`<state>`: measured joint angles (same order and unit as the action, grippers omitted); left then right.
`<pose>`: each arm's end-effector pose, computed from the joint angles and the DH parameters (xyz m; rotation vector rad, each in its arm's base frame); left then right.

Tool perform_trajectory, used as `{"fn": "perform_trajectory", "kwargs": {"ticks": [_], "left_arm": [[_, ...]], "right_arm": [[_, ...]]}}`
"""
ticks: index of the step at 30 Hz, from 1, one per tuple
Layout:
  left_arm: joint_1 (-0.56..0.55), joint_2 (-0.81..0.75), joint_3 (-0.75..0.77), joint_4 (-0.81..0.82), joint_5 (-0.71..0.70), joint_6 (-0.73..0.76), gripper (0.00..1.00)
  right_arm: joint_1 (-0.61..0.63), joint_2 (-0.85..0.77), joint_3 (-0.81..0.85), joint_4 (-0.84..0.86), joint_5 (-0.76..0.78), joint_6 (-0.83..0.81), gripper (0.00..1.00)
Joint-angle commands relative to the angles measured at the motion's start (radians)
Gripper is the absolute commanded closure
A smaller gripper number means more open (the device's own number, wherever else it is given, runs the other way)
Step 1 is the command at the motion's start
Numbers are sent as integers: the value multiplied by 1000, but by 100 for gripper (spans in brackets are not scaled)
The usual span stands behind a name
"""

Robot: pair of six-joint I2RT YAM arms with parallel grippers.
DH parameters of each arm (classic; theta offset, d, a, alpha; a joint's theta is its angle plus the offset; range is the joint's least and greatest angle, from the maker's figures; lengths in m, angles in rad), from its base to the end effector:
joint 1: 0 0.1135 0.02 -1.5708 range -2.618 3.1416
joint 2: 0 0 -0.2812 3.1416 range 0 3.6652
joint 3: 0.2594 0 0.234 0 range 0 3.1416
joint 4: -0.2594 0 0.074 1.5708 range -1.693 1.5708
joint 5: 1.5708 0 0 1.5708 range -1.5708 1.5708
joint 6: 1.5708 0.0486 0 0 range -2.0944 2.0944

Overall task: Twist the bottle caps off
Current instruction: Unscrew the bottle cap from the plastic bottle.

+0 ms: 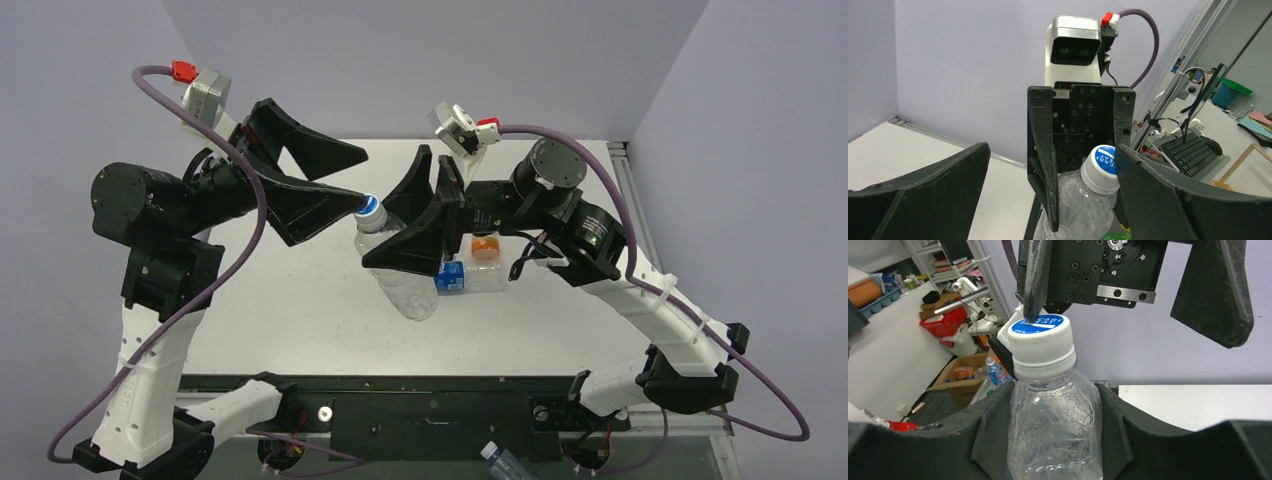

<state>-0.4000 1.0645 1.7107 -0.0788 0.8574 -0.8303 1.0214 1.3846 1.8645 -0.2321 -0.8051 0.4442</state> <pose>0.0937 -0.0795 0.6004 0.6255 1.2028 -1.4846 0.0982 0.2275 0.5739 -1.1682 1.1596 1.6980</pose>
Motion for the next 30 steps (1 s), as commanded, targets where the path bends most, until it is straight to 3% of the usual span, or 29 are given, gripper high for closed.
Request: {"fn": "perform_trajectory", "kwargs": {"ticks": [1,8,16,18,21,24,26,28,30], "left_arm": [[-1,-1,4,63,85,-51,11],[-18,-10,-4,90,120,-70,12],[-31,-12,-14,118,138,-77,1],[-32,-11,-16,125,143,-76,6],[-37,-10,-19,125,143,-55,22],[-37,-8,-12,125,137,-25,61],[-37,-4,-2,125,123,-14,80],[-36,-1,7,123,112,-12,91],[-36,1,16,120,105,-19,88]], "right_arm": [[-25,21,39,76,-53,46,100],[-60,67,64,140,-83,122,100],[-67,113,99,174,-95,162,100],[-68,121,102,175,-96,167,100],[-77,128,98,175,-97,171,100],[-97,122,79,178,-95,173,100],[-106,119,61,180,-97,171,100],[-110,120,54,158,-96,152,100],[-111,121,52,128,-94,130,100]]}}
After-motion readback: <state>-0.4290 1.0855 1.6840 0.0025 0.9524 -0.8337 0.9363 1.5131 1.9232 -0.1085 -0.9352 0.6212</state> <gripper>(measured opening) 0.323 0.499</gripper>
